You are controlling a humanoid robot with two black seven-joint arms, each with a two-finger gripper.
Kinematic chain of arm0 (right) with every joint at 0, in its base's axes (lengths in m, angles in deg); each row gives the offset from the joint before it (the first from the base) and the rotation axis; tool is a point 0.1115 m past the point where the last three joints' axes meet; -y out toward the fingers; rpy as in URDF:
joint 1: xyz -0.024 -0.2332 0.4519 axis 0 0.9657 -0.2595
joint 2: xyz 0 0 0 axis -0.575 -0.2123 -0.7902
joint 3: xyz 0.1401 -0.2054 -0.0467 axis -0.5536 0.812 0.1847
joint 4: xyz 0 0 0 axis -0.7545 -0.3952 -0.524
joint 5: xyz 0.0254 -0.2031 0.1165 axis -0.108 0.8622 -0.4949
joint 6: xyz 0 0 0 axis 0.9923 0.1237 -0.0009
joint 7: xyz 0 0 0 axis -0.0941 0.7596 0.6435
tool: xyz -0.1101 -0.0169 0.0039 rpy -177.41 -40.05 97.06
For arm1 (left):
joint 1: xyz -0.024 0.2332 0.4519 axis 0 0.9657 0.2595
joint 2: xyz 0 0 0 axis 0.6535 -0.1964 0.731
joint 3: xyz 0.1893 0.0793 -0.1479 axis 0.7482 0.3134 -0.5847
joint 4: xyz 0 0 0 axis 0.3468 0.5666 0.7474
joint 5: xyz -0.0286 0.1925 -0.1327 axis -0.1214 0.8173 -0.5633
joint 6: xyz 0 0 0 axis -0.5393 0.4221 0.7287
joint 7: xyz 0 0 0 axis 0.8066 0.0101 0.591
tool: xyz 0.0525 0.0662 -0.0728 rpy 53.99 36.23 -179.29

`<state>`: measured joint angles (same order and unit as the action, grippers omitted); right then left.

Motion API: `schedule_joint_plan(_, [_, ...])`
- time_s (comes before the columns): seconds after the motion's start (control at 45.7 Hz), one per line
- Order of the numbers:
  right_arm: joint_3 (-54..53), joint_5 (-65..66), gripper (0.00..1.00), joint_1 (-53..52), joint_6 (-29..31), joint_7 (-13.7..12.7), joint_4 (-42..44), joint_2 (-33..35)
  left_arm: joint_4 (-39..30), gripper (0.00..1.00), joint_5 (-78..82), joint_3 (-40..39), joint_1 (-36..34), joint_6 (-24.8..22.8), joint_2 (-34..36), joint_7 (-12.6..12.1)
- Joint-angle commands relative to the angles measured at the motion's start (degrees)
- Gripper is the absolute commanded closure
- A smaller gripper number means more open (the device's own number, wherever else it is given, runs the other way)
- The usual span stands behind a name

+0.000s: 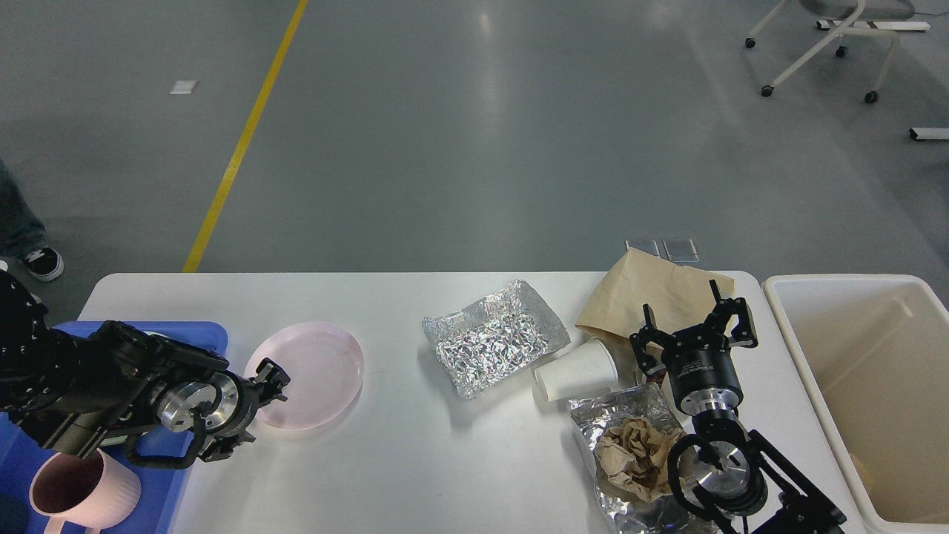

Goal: Tidy desktop
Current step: 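Lower the left gripper onto the pink plate rim and grasp it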

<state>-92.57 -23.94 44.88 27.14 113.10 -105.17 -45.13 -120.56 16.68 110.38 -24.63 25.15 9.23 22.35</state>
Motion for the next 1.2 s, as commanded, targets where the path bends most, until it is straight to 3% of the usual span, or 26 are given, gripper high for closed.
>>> schedule_joint_plan(0.0, [0.0, 0.0, 0.0, 0.0, 0.0, 0.0, 0.0, 0.0, 0.4, 0.39, 0.3, 0.0, 0.3, -0.2, 0.5, 0.0])
schedule_joint_plan(0.088, [0.0, 0.0, 0.0, 0.0, 0.0, 0.0, 0.0, 0.0, 0.5, 0.44, 0.2, 0.0, 0.4, -0.3, 0.5, 0.0])
schedule_joint_plan(0.219, [0.0, 0.0, 0.0, 0.0, 0.0, 0.0, 0.0, 0.0, 0.5, 0.62, -0.2, 0.0, 0.6, -2.0, 0.7, 0.0])
schedule_joint_plan(0.35, [0.0, 0.0, 0.0, 0.0, 0.0, 0.0, 0.0, 0.0, 1.5, 0.74, -0.7, -0.8, 0.9, -4.8, 0.9, -0.1])
schedule_joint_plan(0.766, [0.0, 0.0, 0.0, 0.0, 0.0, 0.0, 0.0, 0.0, 2.0, 0.78, -1.8, -1.1, 1.7, -4.7, 1.5, -0.2])
schedule_joint_plan(0.964, [0.0, 0.0, 0.0, 0.0, 0.0, 0.0, 0.0, 0.0, 2.2, 0.85, -2.4, -1.1, 1.6, -4.6, 1.5, -0.3])
schedule_joint_plan(1.183, [0.0, 0.1, 0.0, 0.0, 0.0, 0.0, 0.0, 0.0, 2.5, 0.85, -2.9, -1.1, 1.8, -4.7, 1.4, -0.3])
